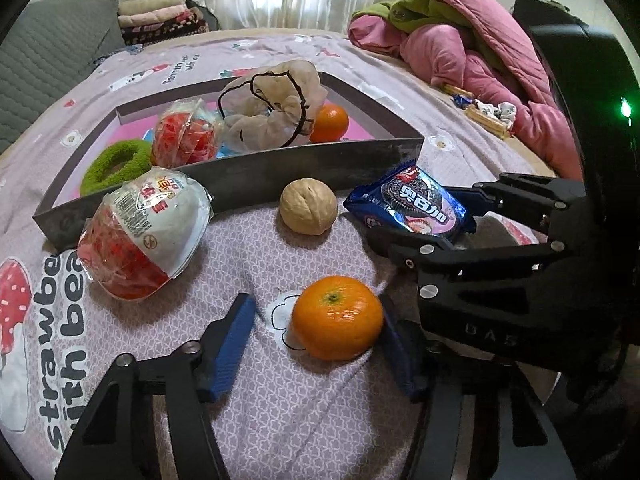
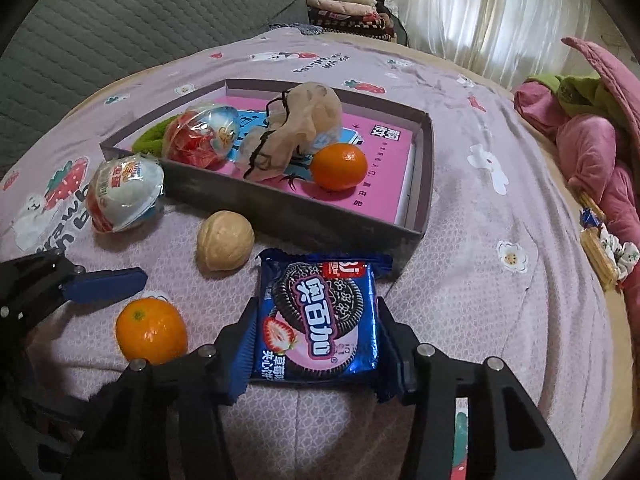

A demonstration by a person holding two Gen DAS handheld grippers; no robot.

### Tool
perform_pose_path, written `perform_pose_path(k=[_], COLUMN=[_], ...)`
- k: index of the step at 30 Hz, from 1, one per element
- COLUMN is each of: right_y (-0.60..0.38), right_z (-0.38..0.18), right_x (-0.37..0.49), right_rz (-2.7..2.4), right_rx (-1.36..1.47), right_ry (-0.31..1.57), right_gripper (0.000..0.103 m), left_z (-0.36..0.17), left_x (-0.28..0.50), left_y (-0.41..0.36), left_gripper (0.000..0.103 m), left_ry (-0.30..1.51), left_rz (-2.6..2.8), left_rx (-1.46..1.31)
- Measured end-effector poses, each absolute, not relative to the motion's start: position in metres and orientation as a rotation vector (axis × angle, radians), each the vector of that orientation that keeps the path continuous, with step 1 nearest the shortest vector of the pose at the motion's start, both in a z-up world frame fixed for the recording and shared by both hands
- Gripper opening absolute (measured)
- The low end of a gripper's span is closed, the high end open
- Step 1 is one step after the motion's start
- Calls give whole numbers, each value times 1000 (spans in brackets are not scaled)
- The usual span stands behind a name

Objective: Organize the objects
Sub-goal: 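Grasp the mandarin orange with the left tool while the right tool grasps the blue biscuit packet, then carry the orange with the left tool over the tray while the right tool carries the packet there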

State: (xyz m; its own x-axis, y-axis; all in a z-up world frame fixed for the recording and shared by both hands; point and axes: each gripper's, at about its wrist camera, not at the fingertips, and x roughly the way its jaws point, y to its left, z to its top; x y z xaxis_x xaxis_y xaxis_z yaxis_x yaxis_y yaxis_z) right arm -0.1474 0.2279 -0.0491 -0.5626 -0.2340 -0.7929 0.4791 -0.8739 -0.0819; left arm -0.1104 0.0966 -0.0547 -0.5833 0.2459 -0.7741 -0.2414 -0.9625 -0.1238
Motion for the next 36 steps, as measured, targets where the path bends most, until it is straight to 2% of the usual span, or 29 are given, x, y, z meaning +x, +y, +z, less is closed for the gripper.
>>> perform_pose_path(k=[8,22,36], right_y=[234,234,240], right_z=[-47,-42,-15], right_x=[-141,-130,-108], right_rz=[-2451,-2469,-2512], right_rx=[1149,1095,955], right_ry=[392,377,219], right_gripper=[52,52,52], left_z=[-52,-44,-20], left_x=[-107,-93,-80], left_y=[91,77,61], left_gripper=[41,40,40], left_ry=[-70,-90,-103], left_rz=[2543,2558,2609], left_rx=[-1252,-1245,-1165])
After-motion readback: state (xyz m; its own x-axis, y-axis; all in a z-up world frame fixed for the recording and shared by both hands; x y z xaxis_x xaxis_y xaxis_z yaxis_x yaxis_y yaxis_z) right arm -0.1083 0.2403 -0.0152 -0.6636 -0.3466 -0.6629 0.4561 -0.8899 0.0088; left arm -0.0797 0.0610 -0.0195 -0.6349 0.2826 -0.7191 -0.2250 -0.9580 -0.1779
